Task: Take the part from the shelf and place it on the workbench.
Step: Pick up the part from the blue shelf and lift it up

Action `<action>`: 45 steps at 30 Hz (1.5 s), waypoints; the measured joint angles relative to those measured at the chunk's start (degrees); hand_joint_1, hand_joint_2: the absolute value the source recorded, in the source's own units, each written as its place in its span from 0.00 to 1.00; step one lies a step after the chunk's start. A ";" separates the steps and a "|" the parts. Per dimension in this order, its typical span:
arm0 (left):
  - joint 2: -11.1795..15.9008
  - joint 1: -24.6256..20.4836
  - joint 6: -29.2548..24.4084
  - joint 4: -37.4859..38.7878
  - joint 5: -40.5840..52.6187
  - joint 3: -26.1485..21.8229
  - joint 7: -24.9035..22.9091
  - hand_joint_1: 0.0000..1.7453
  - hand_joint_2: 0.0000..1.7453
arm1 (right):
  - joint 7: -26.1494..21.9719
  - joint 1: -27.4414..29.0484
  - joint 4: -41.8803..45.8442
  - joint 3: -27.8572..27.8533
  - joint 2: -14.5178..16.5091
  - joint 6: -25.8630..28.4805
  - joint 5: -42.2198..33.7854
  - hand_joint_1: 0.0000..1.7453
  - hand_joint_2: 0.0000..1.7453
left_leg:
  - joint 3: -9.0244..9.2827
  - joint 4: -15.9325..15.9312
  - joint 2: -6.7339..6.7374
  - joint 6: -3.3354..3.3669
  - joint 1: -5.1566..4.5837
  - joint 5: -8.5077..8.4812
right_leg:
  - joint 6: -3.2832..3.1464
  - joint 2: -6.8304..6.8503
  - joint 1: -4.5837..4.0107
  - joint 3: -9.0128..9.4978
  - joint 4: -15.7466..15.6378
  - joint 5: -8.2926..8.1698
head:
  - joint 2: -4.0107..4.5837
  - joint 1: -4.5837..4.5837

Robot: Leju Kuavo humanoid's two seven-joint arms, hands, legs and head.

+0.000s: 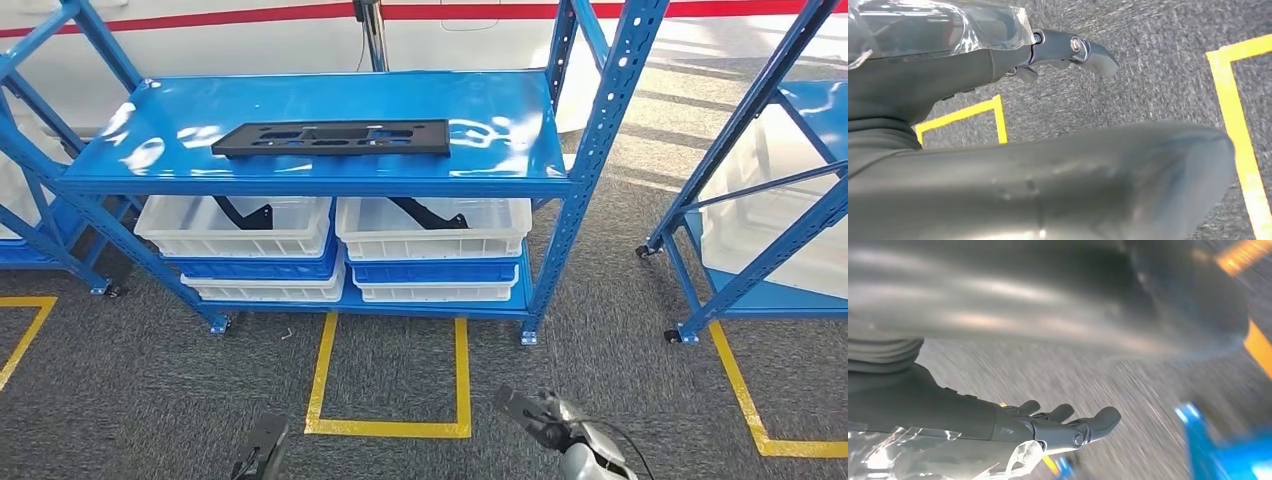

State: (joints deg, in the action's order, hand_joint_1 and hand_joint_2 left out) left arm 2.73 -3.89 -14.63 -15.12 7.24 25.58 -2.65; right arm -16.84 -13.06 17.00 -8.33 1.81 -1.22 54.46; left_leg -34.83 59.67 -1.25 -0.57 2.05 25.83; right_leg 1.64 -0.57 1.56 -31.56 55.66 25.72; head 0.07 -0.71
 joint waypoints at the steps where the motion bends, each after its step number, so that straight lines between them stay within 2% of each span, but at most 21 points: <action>1: -0.06 -0.22 -0.01 0.15 0.12 0.66 -0.07 0.00 0.00 | -0.92 -1.35 0.04 0.10 0.15 0.19 0.79 0.00 0.00 | -2.04 4.35 0.33 0.03 -0.13 1.98 | -0.20 0.16 -0.17 -0.03 0.00 0.00 | 0.00 -0.03; 3: -0.21 -0.49 0.03 0.46 0.40 1.97 -0.45 0.00 0.00 | -2.71 -3.90 0.33 0.63 0.44 0.47 2.01 0.00 0.00 | -5.86 12.18 0.49 0.33 -0.47 4.77 | -0.51 0.45 -0.66 -0.02 0.01 0.07 | 0.00 -0.03; 4: -0.28 -0.54 0.06 0.62 0.56 2.58 -0.67 0.00 0.00 | -3.50 -5.06 0.63 1.06 0.61 0.54 2.38 0.00 0.00 | -6.59 13.47 0.51 0.67 -0.68 4.73 | -0.63 0.52 -0.95 0.05 0.01 0.13 | 0.00 -0.04; 5: -0.37 -0.59 0.12 0.74 0.72 3.15 -0.90 0.00 0.00 | -4.22 -6.10 1.07 1.58 0.79 0.58 2.59 0.00 0.00 | -6.13 12.30 0.53 1.17 -0.98 3.62 | -0.75 0.56 -1.25 0.16 0.01 0.19 | 0.00 -0.04; 8: -0.54 -0.95 0.36 1.04 0.95 4.51 -1.43 0.00 0.00 | -5.53 -9.04 2.92 3.48 1.40 0.45 2.15 0.00 0.00 | -0.57 -0.03 1.03 3.60 -2.37 -2.11 | -1.06 0.68 -1.90 0.52 0.00 0.43 | 0.00 0.02; 10: -0.64 -1.24 0.56 1.31 1.02 5.30 -1.89 0.00 0.00 | -5.88 -10.82 4.29 5.08 1.68 0.12 1.04 0.00 0.00 | 1.31 -4.51 1.54 4.19 -3.12 -3.36 | -1.04 1.01 -1.95 0.42 -0.02 0.55 | 0.00 0.11; 14: -0.80 -1.28 0.93 1.87 1.09 6.65 -2.67 0.00 0.00 | -5.96 -13.69 7.78 9.10 1.91 -0.49 -1.94 0.00 0.00 | 1.76 -5.92 0.70 4.15 -2.91 -3.82 | -0.23 1.68 -1.98 0.19 0.56 1.45 | 0.00 0.06; 18: -1.13 -1.64 1.36 2.35 1.29 7.85 -3.07 0.00 0.00 | -5.33 -16.19 11.82 14.34 1.90 -0.67 -5.27 0.00 0.00 | 2.24 -6.57 -0.79 4.30 -2.11 -4.15 | 0.69 0.97 -1.71 -5.83 13.60 7.84 | 0.00 0.30; 20: -1.28 -1.65 1.48 2.60 1.45 8.41 -3.19 0.00 0.00 | -4.81 -16.87 14.14 17.25 1.89 -0.68 -6.85 0.00 0.00 | 2.36 -6.51 -1.98 4.19 -1.79 -4.07 | 1.13 0.90 -1.25 -7.34 16.24 7.55 | 0.00 0.32; 22: -1.36 -1.67 1.57 2.77 1.65 8.81 -3.39 0.00 0.00 | -4.27 -17.67 16.39 19.57 1.83 -0.67 -8.15 0.00 0.00 | 2.51 -6.26 -3.36 3.82 -1.43 -3.86 | 1.56 0.29 -0.65 -4.78 10.24 3.21 | 0.00 0.32; 24: -1.38 -1.73 1.64 2.91 1.80 9.19 -3.72 0.00 0.00 | -3.61 -18.83 18.82 21.95 1.60 -0.62 -9.35 0.00 0.00 | 2.32 -5.72 -4.59 3.09 -1.26 -3.54 | 1.80 -2.28 -0.03 -1.29 2.64 0.14 | 0.00 0.28; 26: -1.38 -1.74 1.71 3.09 1.88 9.41 -3.97 0.00 0.00 | -2.77 -19.79 21.31 24.46 1.35 -0.53 -10.37 0.00 0.00 | 1.82 -5.39 -5.55 2.28 -1.09 -3.47 | 1.54 -3.94 0.00 0.01 -0.27 -0.04 | 0.00 0.25; 28: -1.39 -1.65 1.80 3.27 1.88 9.56 -4.05 0.00 0.00 | -1.90 -20.37 23.91 26.84 1.24 -0.42 -11.06 0.00 0.00 | 1.45 -5.42 -6.15 1.63 -0.84 -3.64 | 0.85 -3.01 -0.17 0.04 -0.47 -0.08 | 0.00 0.27; 30: -1.44 -1.61 1.89 3.42 1.86 9.78 -4.09 0.00 0.00 | -0.96 -21.28 26.69 29.23 1.07 -0.17 -11.57 0.00 0.00 | 0.37 -3.52 -3.94 1.00 -1.00 -2.54 | 0.16 -2.03 -0.01 0.20 -0.68 -0.20 | 0.00 0.11; 32: -1.49 -1.76 1.99 3.51 1.77 9.94 -4.12 0.00 0.00 | 0.20 -22.38 29.35 31.24 0.63 0.36 -11.97 0.00 0.00 | -3.03 3.44 -0.61 0.46 -1.12 0.75 | -0.25 -1.21 0.01 0.29 -0.76 -0.16 | 0.00 -0.14; 34: -1.51 -1.83 2.21 3.57 1.48 10.10 -4.13 0.00 0.00 | 1.48 -22.95 31.89 33.13 -0.08 1.18 -12.35 0.00 0.00 | -6.99 11.38 0.54 0.19 -0.93 3.41 | -0.42 -0.51 -0.11 0.37 -0.73 -0.01 | 0.00 -0.21; 35: -1.52 -1.81 2.38 3.61 1.20 10.19 -4.12 0.00 0.00 | 2.09 -23.03 33.08 34.08 -0.42 1.69 -12.53 0.00 0.00 | -7.77 12.72 0.67 0.17 -0.87 3.25 | -0.44 -0.30 -0.13 0.46 -0.73 0.09 | 0.00 -0.22; 36: -1.52 -1.78 2.58 3.65 0.90 10.26 -4.11 0.00 0.00 | 2.59 -23.05 34.07 34.84 -0.69 2.18 -12.68 0.00 0.00 | -7.54 12.02 0.74 0.21 -0.82 2.20 | -0.41 -0.20 -0.14 0.60 -0.73 0.24 | 0.00 -0.23; 38: -1.52 -1.86 3.04 3.72 0.24 10.33 -3.86 0.00 0.00 | 3.23 -23.19 36.02 36.09 -1.09 3.21 -12.79 0.00 0.00 | -3.85 4.11 1.03 0.61 -0.86 -1.79 | -0.10 -0.10 -0.10 1.18 -0.82 0.91 | 0.00 -0.23; 40: -1.52 -2.02 3.46 3.76 -0.08 10.39 -3.17 0.00 0.00 | 3.51 -23.49 37.85 37.21 -1.70 4.52 -12.46 0.00 0.00 | 0.06 -3.33 1.60 1.21 -1.35 -3.32 | 0.56 0.05 -0.29 1.85 -1.11 1.75 | 0.00 -0.22; 45: -1.37 -1.92 3.66 3.97 -0.07 10.45 -1.92 0.00 0.00 | 3.83 -23.42 40.92 38.92 -3.32 6.83 -11.20 0.00 0.00 | 2.91 -5.67 1.39 2.98 -1.66 -2.05 | 2.02 0.40 -0.43 2.87 0.06 2.37 | 0.00 -0.10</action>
State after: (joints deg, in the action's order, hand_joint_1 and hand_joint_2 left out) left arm 1.36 -5.81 -10.97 -11.15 7.17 36.03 -4.57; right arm -13.00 -36.48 57.93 30.60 -1.51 5.61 43.26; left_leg -31.92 54.00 0.14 2.42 0.38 23.78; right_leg 3.66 -0.16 1.14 -28.69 55.72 28.09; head 0.07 -0.81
